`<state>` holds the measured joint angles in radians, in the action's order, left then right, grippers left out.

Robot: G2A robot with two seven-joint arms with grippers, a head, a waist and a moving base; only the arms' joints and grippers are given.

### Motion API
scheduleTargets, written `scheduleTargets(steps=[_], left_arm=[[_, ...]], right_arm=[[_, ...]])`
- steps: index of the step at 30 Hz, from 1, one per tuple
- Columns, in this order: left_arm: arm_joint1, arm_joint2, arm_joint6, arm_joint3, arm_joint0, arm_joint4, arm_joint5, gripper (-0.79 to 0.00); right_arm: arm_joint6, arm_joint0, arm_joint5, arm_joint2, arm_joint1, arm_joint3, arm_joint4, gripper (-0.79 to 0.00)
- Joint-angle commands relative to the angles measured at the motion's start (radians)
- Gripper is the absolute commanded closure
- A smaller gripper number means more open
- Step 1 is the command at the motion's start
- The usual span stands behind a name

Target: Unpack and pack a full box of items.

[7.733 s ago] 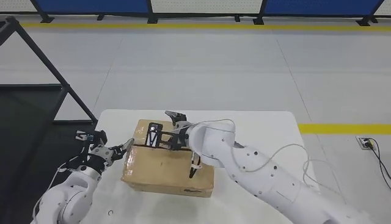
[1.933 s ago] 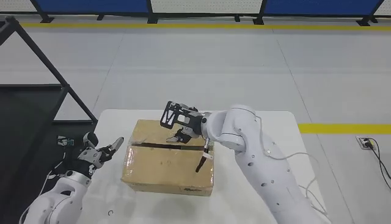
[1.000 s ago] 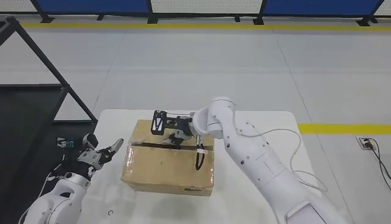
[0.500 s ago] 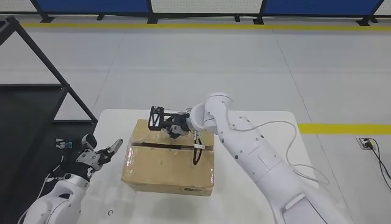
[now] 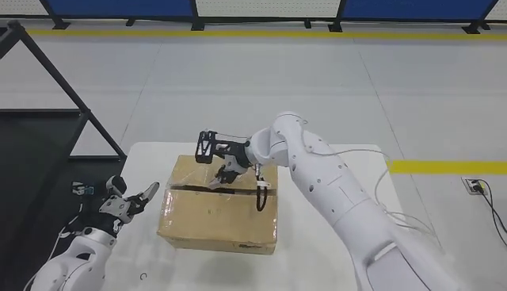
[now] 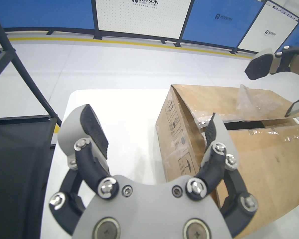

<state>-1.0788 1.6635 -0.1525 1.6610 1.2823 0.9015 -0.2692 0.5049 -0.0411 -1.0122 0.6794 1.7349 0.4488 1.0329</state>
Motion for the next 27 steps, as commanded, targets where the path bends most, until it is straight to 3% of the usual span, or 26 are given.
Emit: scheduleTargets(steps=[1,7,13,14,20,27], left_arm=[[0.000,-0.001,0.002,0.000,0.003,-0.001,-0.001,-0.785],[0.000,0.006,0.006,0.002,0.012,-0.004,-0.003,-0.785],[-0.004,0.029,0.068,0.012,0.020,-0.036,0.024,-0.785],[-0.004,0.032,0.074,0.013,0.025,-0.041,0.028,-0.785],[-0.005,0.056,0.091,0.013,0.054,-0.057,0.034,-0.785],[-0.006,0.063,0.091,0.016,0.063,-0.063,0.032,-0.785]], right_arm=[[0.002,-0.001,0.000,-0.001,0.000,-0.001,0.002,-0.785],[0.002,-0.001,0.000,-0.001,0.000,-0.001,0.002,-0.785],[-0.008,0.053,0.112,0.000,0.005,0.038,-0.010,-0.785],[-0.005,0.055,0.118,0.000,0.006,0.038,-0.014,-0.705],[0.016,0.050,0.109,0.005,0.013,0.005,-0.046,-0.397],[0.013,0.039,0.085,0.001,0.024,-0.026,-0.061,-0.357]])
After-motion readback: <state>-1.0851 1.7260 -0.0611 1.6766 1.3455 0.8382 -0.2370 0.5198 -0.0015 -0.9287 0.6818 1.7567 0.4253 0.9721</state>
